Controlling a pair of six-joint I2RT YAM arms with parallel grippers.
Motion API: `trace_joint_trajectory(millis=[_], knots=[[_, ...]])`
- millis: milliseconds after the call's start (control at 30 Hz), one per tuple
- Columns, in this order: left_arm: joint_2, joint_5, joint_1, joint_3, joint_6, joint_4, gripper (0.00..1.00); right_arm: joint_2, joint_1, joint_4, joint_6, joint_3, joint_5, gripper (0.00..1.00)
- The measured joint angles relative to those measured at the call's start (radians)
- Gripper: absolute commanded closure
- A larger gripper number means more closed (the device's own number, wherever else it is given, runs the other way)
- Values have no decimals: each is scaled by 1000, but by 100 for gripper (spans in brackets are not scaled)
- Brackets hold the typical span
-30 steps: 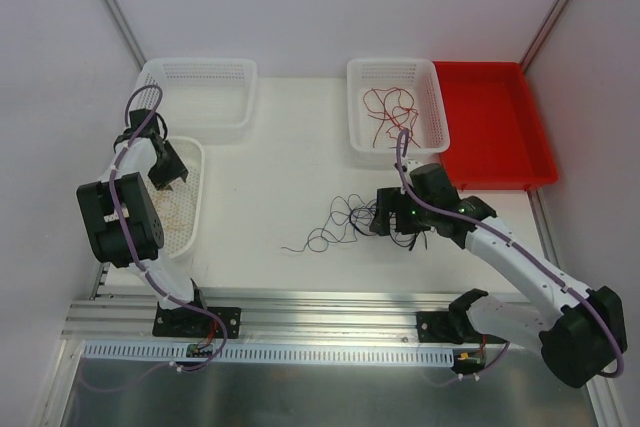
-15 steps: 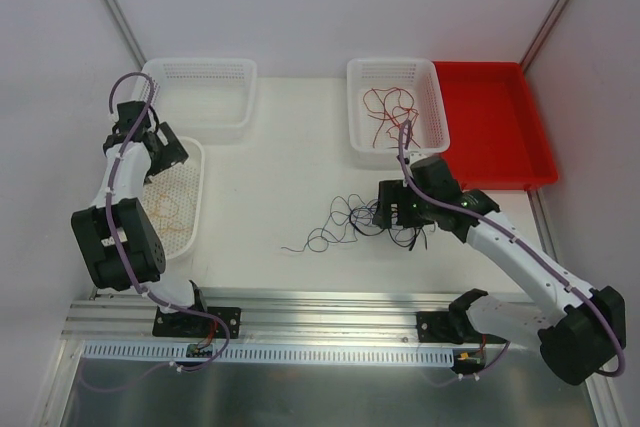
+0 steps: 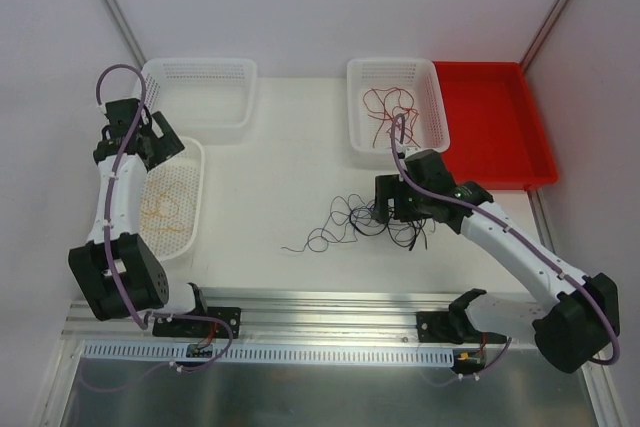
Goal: Untangle the cables
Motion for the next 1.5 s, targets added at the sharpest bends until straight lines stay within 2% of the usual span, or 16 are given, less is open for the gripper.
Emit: trace_joint_trajectory(millis=[167, 267, 500, 567, 733, 833, 867, 933, 967, 1067, 1300, 1500], knots=[[-135, 25, -83, -31, 2, 1, 1, 50, 0, 4, -23, 2, 15, 15], [-218, 56, -188, -59, 2, 4, 1, 82, 0, 15, -42, 2, 18, 17], [-394, 228, -425, -203, -36, 0, 1, 174, 0, 91, -116, 2, -18, 26], [-431, 275, -484, -261, -77, -3, 1, 198, 0, 123, -148, 2, -50, 33], [-462, 310, -653, -380, -171, -11, 1, 267, 0, 194, -201, 10, -127, 40], [-461, 307, -731, -434, -223, -14, 1, 322, 1, 223, -227, 24, -160, 54], [-460, 306, -745, -447, -238, -16, 1, 341, 1, 229, -234, 29, -171, 64], [-458, 301, -764, -465, -258, -18, 1, 371, 4, 238, -248, 38, -189, 76], [-455, 299, -772, -472, -267, -18, 1, 380, 6, 241, -253, 41, -196, 86], [-445, 289, -787, -481, -286, -18, 1, 387, 16, 234, -271, 61, -210, 99], [-444, 264, -788, -481, -294, -18, 1, 367, 66, 123, -303, 247, -217, 99], [-442, 250, -788, -481, -294, -18, 1, 301, 143, -54, -333, 621, -202, 99]])
